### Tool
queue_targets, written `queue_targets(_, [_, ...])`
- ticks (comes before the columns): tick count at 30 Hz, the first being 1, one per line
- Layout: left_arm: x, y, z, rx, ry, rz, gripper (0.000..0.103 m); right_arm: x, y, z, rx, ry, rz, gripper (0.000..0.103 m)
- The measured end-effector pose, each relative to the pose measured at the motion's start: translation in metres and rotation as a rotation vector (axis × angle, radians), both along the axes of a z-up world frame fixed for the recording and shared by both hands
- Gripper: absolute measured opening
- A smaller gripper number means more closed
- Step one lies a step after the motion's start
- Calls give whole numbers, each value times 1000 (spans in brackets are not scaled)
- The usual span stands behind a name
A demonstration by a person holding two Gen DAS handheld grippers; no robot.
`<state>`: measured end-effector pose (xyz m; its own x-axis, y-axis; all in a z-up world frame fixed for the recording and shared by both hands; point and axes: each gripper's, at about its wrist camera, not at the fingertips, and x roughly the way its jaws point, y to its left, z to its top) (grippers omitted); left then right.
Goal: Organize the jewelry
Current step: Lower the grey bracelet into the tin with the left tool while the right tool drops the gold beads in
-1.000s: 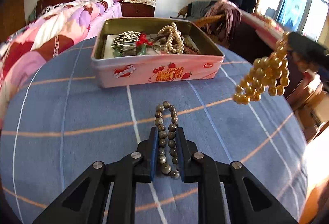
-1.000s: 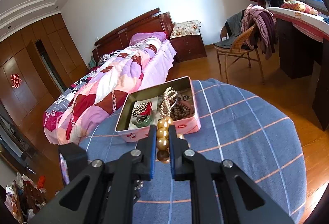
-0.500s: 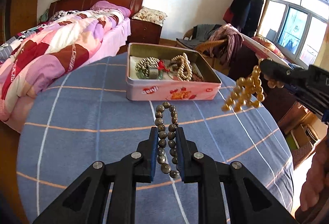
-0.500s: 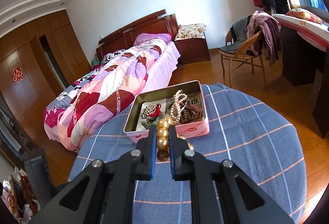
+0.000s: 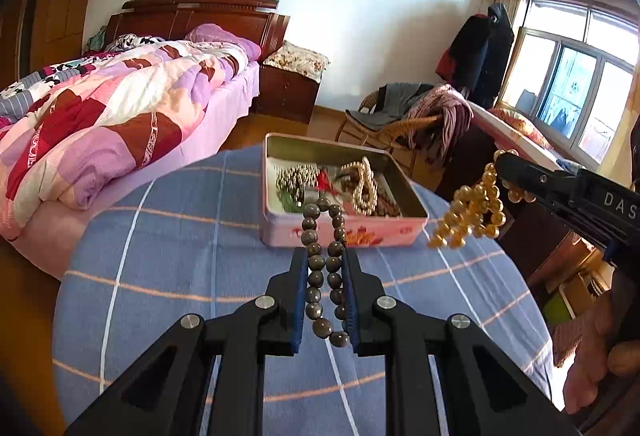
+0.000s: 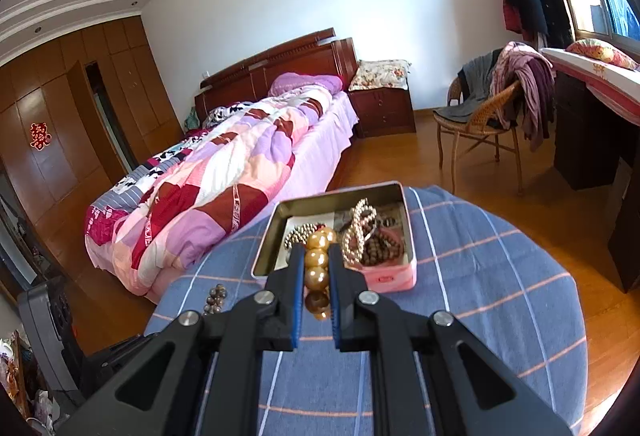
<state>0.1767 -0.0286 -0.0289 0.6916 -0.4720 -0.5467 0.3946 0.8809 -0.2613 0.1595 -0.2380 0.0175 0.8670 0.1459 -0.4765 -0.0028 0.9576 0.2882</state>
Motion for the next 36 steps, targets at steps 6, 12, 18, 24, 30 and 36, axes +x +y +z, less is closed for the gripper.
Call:
queue_targets(6, [21,-7,7,-10,-30,9,16,19,-1,8,-16,-27,6,13])
queue_targets(12, [52,-25,10,-10,-57,18,16,51,-5,12,-6,-63,-5,13])
queue_targets(18, [89,-46,3,-7,-65,14,16,85,-10,-3,-21,-47,-38,13])
queue_targets(24, [124,-69,-14,20,-35,36,17,118,-25,-28,6,2,-85,13])
queue_targets(30, [136,-84,-33,78,-13,42,17,148,-30,-67,6,110,-107,13])
queue_targets(36, [134,-88,-44,146,1,43,17,152,-33,-82,-35,167,-116,13])
